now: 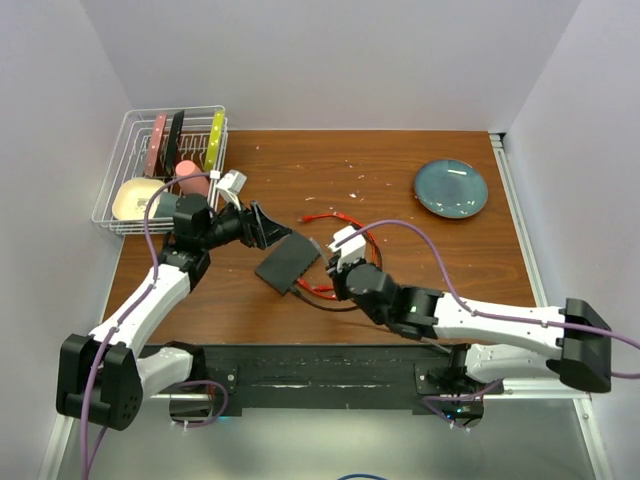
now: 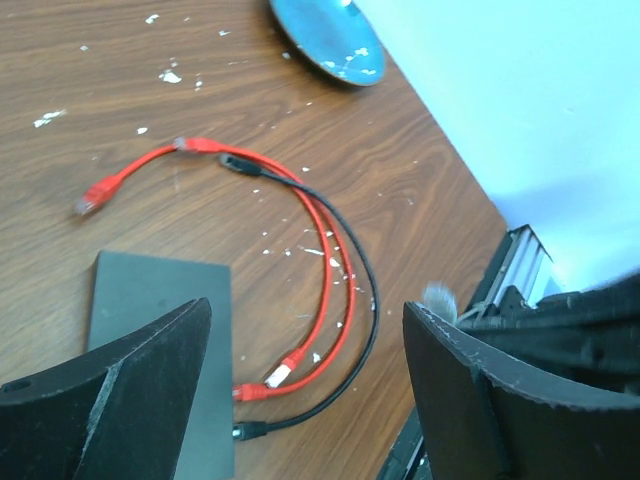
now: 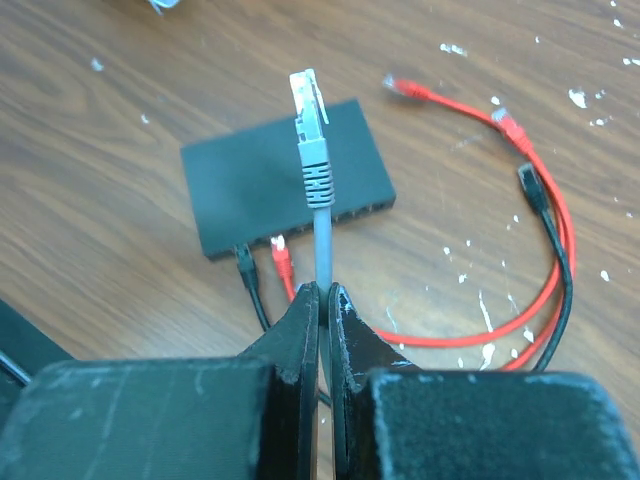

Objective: Insert the plug into the switch port

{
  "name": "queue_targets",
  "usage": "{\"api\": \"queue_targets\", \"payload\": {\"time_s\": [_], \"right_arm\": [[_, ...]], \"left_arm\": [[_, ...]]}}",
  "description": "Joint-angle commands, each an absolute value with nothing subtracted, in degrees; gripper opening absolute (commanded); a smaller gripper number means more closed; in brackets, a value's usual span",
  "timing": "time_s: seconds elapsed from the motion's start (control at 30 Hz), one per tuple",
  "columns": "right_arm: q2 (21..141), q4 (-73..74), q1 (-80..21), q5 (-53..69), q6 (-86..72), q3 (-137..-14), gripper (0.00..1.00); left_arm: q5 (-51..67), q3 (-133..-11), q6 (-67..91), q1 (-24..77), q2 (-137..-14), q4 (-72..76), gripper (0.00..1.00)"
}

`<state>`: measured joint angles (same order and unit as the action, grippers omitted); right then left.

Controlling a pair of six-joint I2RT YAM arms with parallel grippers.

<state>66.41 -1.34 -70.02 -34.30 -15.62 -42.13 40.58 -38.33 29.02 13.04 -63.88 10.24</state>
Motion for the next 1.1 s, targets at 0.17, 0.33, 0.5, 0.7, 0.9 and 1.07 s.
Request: {"api": "queue_targets", "payload": {"time_s": [0.17,0.33,0.5,0.7,0.9,1.07], "right_arm": [[61.7,-4.31,-65.74,-19.6,-17.4,-41.66,0.0],[61.17,-3.87,-65.57,-19.68,-17.75,-41.66,0.0],[61.08,-3.78,-65.65,-19.86,-17.93,-41.57,0.0],[61.26,-4.04,-65.57,-21.18,-18.72,-41.75,0.0],[61.17,-3.87,-65.65,-23.46,-19.51,-41.84,0.0],[60.56,-3.25,-65.57,-25.22,-20.21,-41.75,0.0]], "left_arm": [[43.51,-39.2,34.89,18.01,-64.77,18.98,0.81],[42.54,-40.95,34.63,21.0,-65.04,17.94,0.81],[42.36,-42.36,34.19,21.36,-64.51,15.65,0.8],[40.61,-45.43,32.26,22.5,-64.86,10.2,0.75],[39.46,-47.9,31.03,23.03,-66.0,4.49,0.57],[40.25,-49.92,29.71,23.55,-67.23,0.36,0.49]]}}
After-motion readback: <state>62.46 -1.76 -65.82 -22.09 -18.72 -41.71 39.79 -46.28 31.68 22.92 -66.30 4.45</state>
